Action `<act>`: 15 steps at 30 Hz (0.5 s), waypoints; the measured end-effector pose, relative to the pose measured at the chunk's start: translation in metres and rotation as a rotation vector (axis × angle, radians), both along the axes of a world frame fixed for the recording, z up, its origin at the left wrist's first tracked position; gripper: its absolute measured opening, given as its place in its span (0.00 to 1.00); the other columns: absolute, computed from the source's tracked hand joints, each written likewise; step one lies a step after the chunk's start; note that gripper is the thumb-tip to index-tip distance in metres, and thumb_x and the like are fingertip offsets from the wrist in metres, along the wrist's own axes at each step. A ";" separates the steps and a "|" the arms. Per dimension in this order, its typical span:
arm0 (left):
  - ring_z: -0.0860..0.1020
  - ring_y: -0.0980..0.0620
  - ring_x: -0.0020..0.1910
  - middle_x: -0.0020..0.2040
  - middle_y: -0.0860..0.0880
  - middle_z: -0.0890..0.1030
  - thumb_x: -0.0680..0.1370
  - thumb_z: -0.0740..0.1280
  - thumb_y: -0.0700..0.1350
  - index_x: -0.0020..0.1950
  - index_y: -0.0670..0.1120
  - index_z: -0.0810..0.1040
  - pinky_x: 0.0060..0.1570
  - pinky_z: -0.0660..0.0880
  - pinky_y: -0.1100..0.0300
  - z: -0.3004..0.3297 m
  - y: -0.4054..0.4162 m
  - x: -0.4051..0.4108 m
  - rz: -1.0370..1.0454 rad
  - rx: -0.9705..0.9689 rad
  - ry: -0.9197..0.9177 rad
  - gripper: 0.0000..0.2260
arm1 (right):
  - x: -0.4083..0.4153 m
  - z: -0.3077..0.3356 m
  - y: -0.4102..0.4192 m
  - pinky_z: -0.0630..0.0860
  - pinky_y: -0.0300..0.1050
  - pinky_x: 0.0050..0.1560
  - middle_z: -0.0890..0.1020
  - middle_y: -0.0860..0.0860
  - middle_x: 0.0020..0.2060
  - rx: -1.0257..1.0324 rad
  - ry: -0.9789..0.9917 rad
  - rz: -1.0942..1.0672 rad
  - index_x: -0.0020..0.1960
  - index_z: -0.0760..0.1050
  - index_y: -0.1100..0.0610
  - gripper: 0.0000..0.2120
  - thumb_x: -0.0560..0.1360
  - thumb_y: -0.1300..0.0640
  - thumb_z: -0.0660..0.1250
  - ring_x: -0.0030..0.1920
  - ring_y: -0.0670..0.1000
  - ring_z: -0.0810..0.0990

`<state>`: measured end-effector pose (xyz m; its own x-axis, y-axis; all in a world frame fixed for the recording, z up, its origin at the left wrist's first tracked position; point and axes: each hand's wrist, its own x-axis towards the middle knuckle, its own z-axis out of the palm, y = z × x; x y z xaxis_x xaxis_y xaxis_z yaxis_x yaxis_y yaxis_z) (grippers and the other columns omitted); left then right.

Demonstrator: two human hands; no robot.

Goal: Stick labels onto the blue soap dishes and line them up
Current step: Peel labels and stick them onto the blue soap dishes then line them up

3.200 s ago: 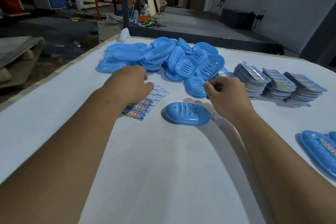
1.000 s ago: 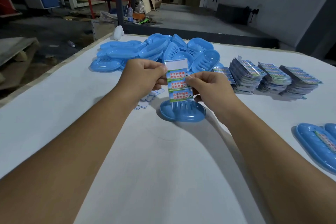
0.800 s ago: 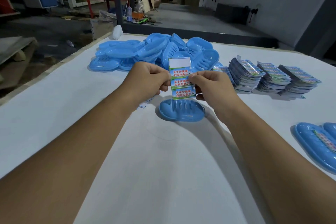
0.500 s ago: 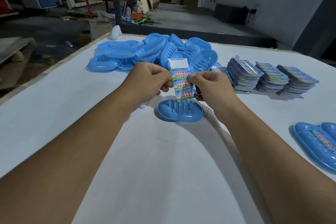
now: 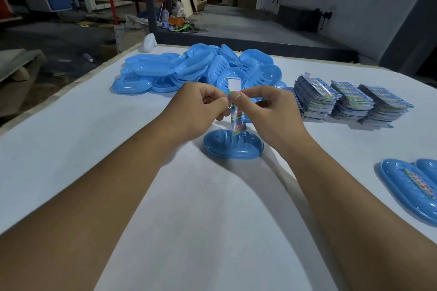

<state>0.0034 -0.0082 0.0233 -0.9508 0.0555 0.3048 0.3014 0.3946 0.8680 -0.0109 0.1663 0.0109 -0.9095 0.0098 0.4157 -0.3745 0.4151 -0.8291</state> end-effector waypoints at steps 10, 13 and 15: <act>0.80 0.62 0.33 0.36 0.55 0.85 0.80 0.69 0.43 0.42 0.49 0.84 0.33 0.72 0.73 -0.002 0.001 -0.001 0.006 -0.063 0.035 0.08 | 0.006 0.002 -0.005 0.78 0.46 0.37 0.86 0.50 0.35 -0.033 -0.020 0.107 0.42 0.87 0.49 0.09 0.78 0.50 0.70 0.36 0.45 0.79; 0.80 0.61 0.33 0.35 0.54 0.85 0.79 0.70 0.44 0.42 0.49 0.84 0.32 0.72 0.73 -0.002 0.001 -0.001 0.028 -0.064 0.026 0.07 | 0.006 0.003 -0.005 0.76 0.42 0.35 0.86 0.51 0.35 -0.041 -0.032 0.091 0.41 0.86 0.50 0.10 0.79 0.53 0.70 0.35 0.46 0.79; 0.80 0.61 0.33 0.35 0.54 0.85 0.78 0.70 0.43 0.41 0.48 0.84 0.34 0.74 0.70 -0.002 0.001 -0.001 0.050 -0.064 0.017 0.07 | 0.006 0.003 -0.005 0.75 0.41 0.35 0.86 0.52 0.35 -0.038 -0.039 0.084 0.42 0.86 0.52 0.10 0.79 0.54 0.69 0.35 0.46 0.79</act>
<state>0.0021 -0.0073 0.0214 -0.9474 0.0286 0.3188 0.2950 0.4642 0.8352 -0.0050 0.1616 0.0135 -0.9231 -0.0516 0.3810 -0.3739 0.3516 -0.8582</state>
